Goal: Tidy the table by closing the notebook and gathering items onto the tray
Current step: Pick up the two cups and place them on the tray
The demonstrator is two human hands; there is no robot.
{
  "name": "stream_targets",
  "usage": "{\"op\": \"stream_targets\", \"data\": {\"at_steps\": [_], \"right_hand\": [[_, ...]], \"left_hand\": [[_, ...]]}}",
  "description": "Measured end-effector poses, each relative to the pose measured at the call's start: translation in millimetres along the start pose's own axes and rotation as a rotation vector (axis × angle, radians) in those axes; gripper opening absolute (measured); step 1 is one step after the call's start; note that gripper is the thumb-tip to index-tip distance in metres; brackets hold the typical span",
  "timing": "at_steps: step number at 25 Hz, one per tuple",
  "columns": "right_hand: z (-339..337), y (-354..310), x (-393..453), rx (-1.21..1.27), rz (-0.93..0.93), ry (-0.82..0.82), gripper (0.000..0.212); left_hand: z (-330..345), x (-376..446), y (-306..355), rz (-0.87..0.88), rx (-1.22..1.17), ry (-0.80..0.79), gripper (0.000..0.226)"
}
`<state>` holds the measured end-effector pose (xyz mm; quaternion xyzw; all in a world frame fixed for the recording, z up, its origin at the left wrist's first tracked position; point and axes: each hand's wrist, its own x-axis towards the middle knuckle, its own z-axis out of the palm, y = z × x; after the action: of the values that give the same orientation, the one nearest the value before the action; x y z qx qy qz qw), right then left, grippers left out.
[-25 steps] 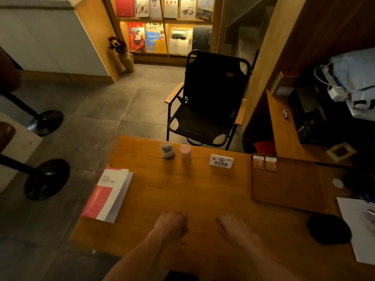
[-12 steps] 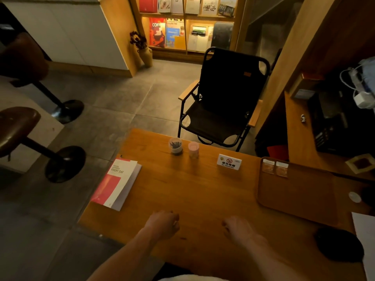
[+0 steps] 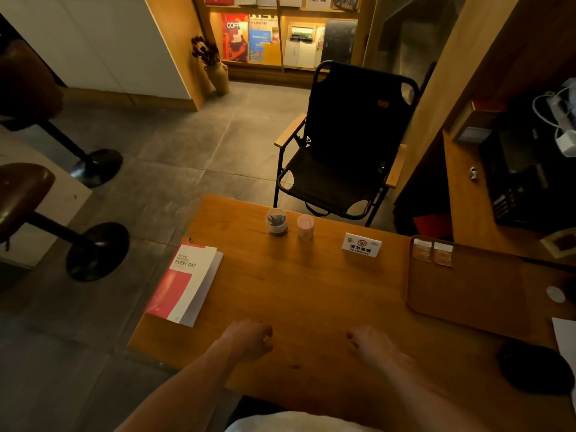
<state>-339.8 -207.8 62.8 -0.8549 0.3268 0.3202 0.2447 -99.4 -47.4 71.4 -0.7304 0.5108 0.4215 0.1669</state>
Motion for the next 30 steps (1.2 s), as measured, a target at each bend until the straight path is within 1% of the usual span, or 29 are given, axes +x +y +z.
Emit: {"op": "stream_targets", "data": {"at_steps": [3,8,13,16,19,22,25,28,30], "right_hand": [[-6,-25,11,0.013,0.02,-0.033,0.035],[-22,-79,38,0.088,0.039,-0.046,0.034],[-35,-117,67,0.127,0.078,-0.054,0.038],[-38,-132,77,0.127,0.113,0.024,0.038],[-43,-137,87,0.039,0.151,0.132,0.041],[-51,-135,100,0.004,0.182,0.194,0.044],[-58,-122,118,0.022,0.229,0.228,0.047],[-63,-107,138,0.037,0.289,0.296,0.056],[-64,-99,152,0.009,0.315,0.372,0.059]], "left_hand": [[-9,8,-29,0.018,-0.005,-0.011,0.043],[-30,22,-85,0.088,0.041,0.05,0.044],[-52,45,-131,0.119,0.085,0.09,0.046],[-67,59,-148,0.156,0.147,0.114,0.047],[-78,72,-158,0.199,0.162,0.152,0.047],[-92,89,-161,0.223,0.186,0.187,0.048],[-108,113,-159,0.22,0.204,0.214,0.051],[-117,132,-155,0.205,0.169,0.281,0.053],[-121,145,-151,0.217,0.173,0.361,0.057]]}}
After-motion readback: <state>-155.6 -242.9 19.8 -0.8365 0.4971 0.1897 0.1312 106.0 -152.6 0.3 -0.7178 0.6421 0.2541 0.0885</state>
